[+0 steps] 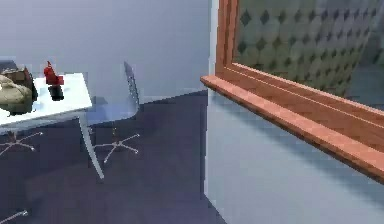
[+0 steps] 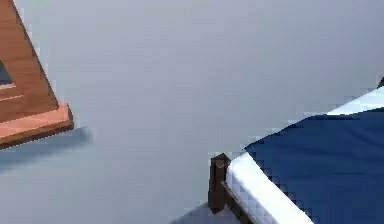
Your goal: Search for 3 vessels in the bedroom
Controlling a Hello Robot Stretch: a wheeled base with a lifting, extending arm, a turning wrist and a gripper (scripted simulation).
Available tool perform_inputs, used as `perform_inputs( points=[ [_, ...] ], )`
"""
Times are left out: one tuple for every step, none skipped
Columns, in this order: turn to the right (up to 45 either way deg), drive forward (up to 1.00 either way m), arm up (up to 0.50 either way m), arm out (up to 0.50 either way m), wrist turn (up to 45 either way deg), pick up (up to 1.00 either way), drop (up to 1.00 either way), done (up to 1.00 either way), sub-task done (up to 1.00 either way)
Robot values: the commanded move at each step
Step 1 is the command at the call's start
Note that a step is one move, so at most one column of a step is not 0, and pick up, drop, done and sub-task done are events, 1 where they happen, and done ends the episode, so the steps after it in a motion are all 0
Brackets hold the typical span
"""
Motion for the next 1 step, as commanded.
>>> perform_inputs(
  points=[
    [-36.0,0.00,0.00,0.00,0.0,0.00,0.00,0.00,0.00]
  ],
)
